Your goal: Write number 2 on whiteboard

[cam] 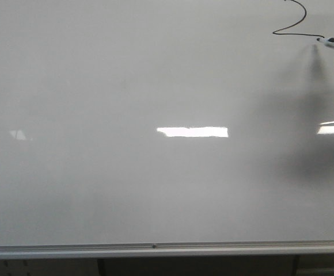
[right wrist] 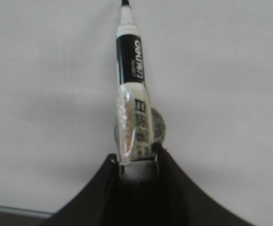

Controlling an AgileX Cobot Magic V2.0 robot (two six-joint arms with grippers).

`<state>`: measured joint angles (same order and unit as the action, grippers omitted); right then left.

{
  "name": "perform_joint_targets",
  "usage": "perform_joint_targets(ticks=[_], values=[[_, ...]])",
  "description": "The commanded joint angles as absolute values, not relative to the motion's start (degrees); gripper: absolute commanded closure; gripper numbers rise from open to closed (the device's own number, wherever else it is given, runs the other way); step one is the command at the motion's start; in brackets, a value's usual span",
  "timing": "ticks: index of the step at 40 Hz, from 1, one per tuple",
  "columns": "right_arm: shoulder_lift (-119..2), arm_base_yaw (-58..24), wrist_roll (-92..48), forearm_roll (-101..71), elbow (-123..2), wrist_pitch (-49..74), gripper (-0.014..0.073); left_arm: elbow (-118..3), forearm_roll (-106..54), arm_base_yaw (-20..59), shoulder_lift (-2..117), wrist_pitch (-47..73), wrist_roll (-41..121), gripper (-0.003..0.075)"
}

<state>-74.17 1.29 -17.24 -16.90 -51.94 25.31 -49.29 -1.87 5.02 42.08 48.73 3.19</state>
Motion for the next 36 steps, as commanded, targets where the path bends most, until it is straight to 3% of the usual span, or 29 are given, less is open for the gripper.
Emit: perform_joint_targets(ticks=[1,9,16,26,36], values=[[-67.93,-1.67,-18.58,-17.29,-53.09,28.31,0.058,-50.69,-2.79,5.0,41.9,45.41,7.01,0.0227],[-56.84,-13.85,-31.76,-17.29,-49.58,40.34,0.058,-50.96,-21.34,8.39,42.14,49.6,29.8,0.0227],[-51.68,-27.02,-43.89,-17.98,-49.59,52.77,0.058,-51.06,-39.83,17.42,44.82,53.76,52.47,0.0227],[-51.67,-40.21,-44.51,-18.12,-49.59,53.07,0.058,-53.75,-42.42,34.88,52.18,51.62,55.48,0.0227],[-51.67,-41.77,-44.45,-18.12,-49.59,50.3,0.058,-60.57,-36.33,50.86,65.32,47.95,53.73,0.0227]])
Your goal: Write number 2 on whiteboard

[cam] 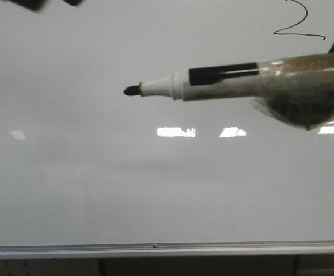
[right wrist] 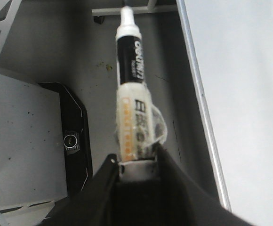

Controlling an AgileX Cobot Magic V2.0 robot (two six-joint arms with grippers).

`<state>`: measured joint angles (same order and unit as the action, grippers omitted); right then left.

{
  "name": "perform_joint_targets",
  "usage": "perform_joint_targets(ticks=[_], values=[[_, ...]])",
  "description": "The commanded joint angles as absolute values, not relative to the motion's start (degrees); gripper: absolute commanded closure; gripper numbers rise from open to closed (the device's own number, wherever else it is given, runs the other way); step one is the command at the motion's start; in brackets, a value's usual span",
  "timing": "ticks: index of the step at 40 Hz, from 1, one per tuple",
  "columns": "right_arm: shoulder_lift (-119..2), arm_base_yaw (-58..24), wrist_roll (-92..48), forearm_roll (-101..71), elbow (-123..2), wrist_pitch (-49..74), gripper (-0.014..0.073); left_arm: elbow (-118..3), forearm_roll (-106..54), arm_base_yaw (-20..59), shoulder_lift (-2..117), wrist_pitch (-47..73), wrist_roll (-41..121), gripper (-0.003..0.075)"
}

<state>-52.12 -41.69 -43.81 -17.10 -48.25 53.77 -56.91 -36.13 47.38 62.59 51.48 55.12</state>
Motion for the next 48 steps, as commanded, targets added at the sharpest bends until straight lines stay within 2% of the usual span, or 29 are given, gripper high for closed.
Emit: perform_joint_targets(ticks=[1,8,15,25,29,33,38,48], values=[[-51.67,-41.77,-44.37,-18.12,-49.59,50.31,0.058,-61.34,-35.89,51.69,66.34,47.83,53.6,0.0227],[-51.67,-41.77,-43.27,-18.12,-49.59,50.5,0.058,-64.99,-35.45,53.32,73.88,48.07,53.51,0.0227],[-51.67,-41.77,-43.27,-18.12,-49.59,50.43,0.058,-65.94,-35.94,53.32,76.12,48.87,53.51,0.0248],[-51.67,-41.77,-43.27,-18.12,-49.59,50.35,0.0564,-65.94,-35.94,53.4,76.12,49.28,53.51,0.0512],[-51.67,-41.77,-43.27,-18.12,-49.59,50.41,0.0467,-65.94,-35.94,53.4,76.12,49.42,53.51,0.0603],[-51.55,-41.77,-43.11,-18.12,-49.59,50.3,0.0283,-65.94,-34.93,53.4,76.12,49.53,53.51,0.0673],[-51.28,-41.48,-41.92,-17.37,-49.64,50.53,0.0134,-65.94,-32.78,53.08,76.12,49.05,52.0,0.0689],[-44.72,-33.91,-28.56,-6.74,-49.9,51.24,0.0117,-65.94,-23.28,47.24,74.25,49.7,40.54,0.0687]])
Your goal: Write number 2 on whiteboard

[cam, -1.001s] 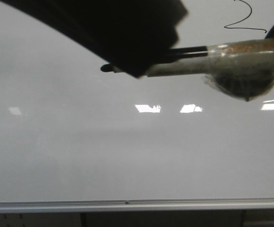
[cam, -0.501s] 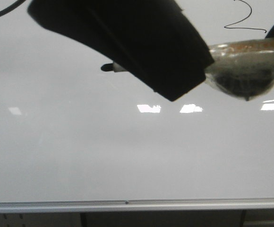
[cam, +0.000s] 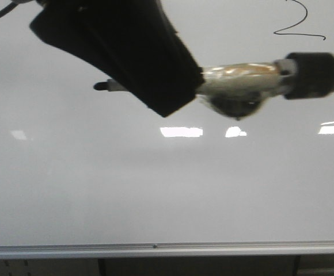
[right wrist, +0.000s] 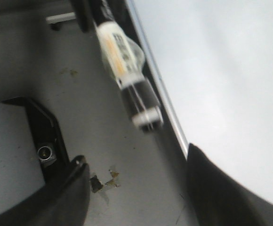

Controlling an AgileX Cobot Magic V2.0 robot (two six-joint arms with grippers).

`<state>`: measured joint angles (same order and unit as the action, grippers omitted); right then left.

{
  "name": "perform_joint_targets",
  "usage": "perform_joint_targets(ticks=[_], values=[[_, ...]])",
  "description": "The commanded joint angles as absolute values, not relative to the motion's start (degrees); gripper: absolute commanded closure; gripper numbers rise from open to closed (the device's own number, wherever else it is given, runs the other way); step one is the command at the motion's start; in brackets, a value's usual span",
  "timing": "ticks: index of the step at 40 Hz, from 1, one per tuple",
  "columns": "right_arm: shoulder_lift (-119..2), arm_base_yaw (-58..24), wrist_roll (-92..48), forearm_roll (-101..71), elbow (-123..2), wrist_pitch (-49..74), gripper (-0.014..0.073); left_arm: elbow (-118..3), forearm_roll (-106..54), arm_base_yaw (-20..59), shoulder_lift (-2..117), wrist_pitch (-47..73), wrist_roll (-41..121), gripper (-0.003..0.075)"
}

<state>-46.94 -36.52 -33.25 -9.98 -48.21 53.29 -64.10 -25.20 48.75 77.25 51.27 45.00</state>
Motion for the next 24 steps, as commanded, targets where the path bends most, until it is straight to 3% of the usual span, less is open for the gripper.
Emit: perform_joint_targets(ticks=[1,9,16,24], values=[[-43.99,-33.05,-26.93,-5.89,-49.9,51.29,0.0117,-65.94,-22.22,46.52,73.7,49.59,39.54,0.0687],[-42.25,-26.61,-24.39,-4.15,-49.78,52.44,0.0117,-65.94,-8.0,39.76,67.47,49.59,21.58,0.0687],[-42.32,-25.81,-24.29,-4.21,-49.25,52.33,0.0117,-63.8,-0.48,30.52,58.48,46.63,10.89,0.0687],[-42.32,-25.81,-23.4,-4.28,-49.19,52.08,0.0117,-51.22,-0.6,18.52,49.11,30.1,6.1,0.0687]])
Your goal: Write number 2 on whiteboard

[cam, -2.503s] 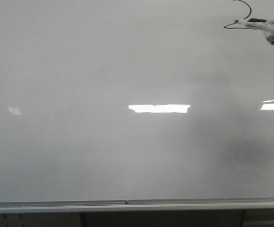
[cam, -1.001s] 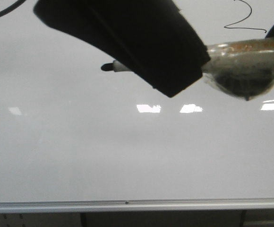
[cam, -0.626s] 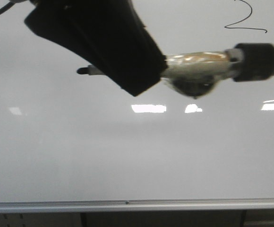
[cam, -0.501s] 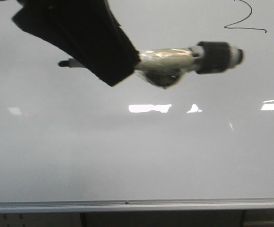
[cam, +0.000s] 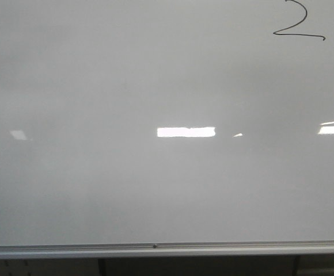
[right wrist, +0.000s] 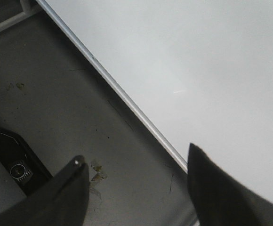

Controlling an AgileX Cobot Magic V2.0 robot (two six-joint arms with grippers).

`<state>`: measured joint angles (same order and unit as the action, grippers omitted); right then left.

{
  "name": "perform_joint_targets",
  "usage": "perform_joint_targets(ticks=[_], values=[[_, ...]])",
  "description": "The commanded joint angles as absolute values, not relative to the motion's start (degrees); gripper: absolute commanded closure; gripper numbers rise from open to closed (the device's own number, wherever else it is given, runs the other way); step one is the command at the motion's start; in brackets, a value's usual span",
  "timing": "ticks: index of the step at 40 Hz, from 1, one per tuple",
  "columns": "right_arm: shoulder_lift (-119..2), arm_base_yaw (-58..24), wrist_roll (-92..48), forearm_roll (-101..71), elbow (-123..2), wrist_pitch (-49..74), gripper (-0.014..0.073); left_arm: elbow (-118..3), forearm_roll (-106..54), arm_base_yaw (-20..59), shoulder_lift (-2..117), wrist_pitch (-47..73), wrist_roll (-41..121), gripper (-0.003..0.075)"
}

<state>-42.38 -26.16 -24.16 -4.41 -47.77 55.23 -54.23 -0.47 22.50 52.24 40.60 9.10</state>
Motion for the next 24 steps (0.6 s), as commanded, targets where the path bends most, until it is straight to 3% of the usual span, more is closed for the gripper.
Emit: perform_joint_targets(ticks=[1,11,24], values=[[-42.32,-25.81,-23.28,-4.28,-49.19,52.08,0.0117,-49.35,-0.6,16.95,48.46,27.83,5.43,0.0687],[-42.32,-25.81,-22.88,-4.33,-49.19,52.14,0.0117,-34.87,-7.99,5.42,50.7,2.49,5.3,0.0687],[-42.32,-25.81,-22.88,-4.65,-49.19,52.1,0.0117,-32.81,-12.33,6.26,64.75,-20.2,5.3,0.0687]])
